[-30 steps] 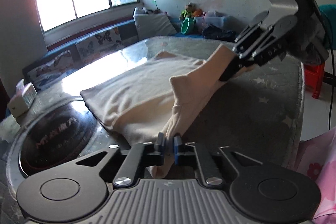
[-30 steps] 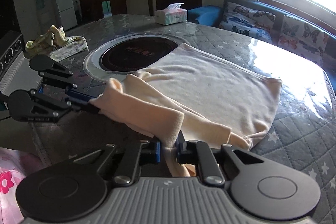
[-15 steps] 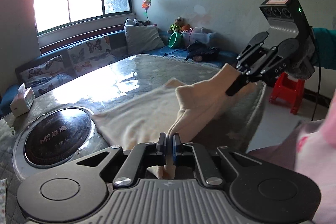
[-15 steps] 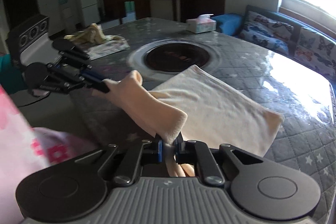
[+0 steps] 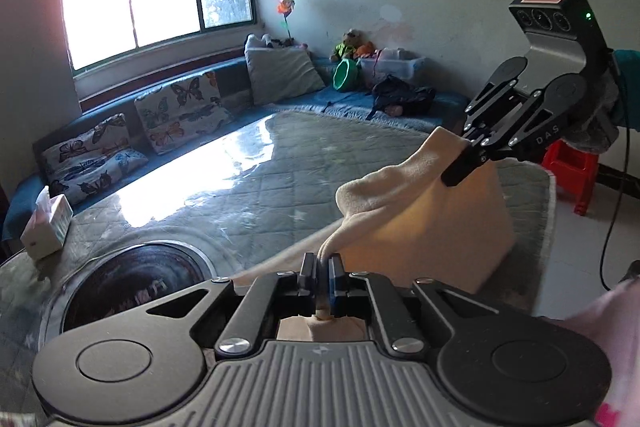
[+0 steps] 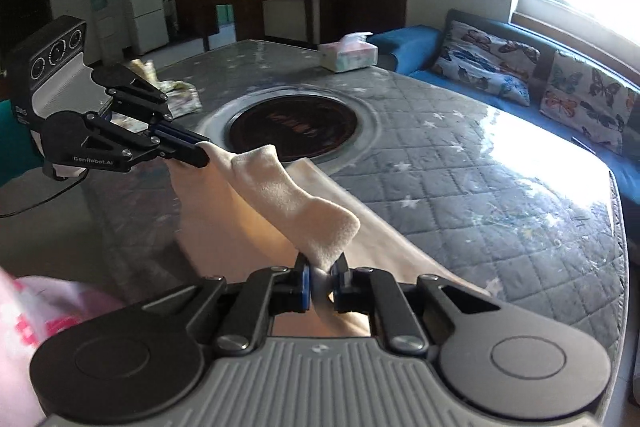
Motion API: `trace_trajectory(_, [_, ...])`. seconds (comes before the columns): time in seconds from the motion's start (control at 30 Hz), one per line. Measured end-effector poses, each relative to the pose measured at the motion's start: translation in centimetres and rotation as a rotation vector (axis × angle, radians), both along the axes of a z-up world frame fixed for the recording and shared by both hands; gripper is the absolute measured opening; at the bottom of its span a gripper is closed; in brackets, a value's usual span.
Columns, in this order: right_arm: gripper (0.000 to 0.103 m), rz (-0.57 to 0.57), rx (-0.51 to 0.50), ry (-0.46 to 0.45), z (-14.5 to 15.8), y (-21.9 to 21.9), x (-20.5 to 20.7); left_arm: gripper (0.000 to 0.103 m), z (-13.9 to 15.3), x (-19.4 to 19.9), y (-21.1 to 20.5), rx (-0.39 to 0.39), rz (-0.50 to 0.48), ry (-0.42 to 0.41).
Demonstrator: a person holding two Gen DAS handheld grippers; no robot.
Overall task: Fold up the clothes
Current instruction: 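Lift the hem with both grippers and fold it toward the collar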
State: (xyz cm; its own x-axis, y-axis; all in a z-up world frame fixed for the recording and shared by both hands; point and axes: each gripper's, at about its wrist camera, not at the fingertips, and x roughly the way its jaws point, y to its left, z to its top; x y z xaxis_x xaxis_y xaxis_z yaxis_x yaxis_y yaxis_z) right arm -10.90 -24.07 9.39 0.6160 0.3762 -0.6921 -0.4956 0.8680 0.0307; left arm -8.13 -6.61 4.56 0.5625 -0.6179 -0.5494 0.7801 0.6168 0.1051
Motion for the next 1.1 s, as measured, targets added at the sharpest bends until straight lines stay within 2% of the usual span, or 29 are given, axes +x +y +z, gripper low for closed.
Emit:
trace_trajectory(0.3, [0.009, -0.087, -0.008, 0.059, -4.0, -1.7, 7.0, 0.006, -4.6, 8.5, -2.4, 0.041, 0.069, 0.091])
trace_trajectory(0.47, [0.012, -0.153, -0.009, 0.06, -6.6, -2.2, 8.6, 0.007, -6.5, 10.4, -3.3, 0.049, 0.116, 0.108])
trace_trajectory(0.6, [0.027, -0.188, 0.022, 0.08, -7.9, -2.8, 8.8, 0.007, -7.3, 10.8, -3.3, 0.053, 0.132, 0.122])
trace_trajectory(0.83, [0.037, -0.237, 0.08, 0.106, -8.1, -4.8, 7.3, 0.007, -7.4, 11.0, -3.1, 0.046, 0.139, 0.133])
trace_trajectory(1.0, [0.035, -0.276, 0.124, 0.121, -8.3, -6.4, 7.0, 0.007, -7.2, 10.9, -3.1, 0.039, 0.137, 0.127])
trace_trajectory(1.1, [0.011, -0.271, 0.114, 0.121, -8.4, -6.1, 7.1, 0.007, -6.8, 10.6, -3.1, 0.036, 0.145, 0.111])
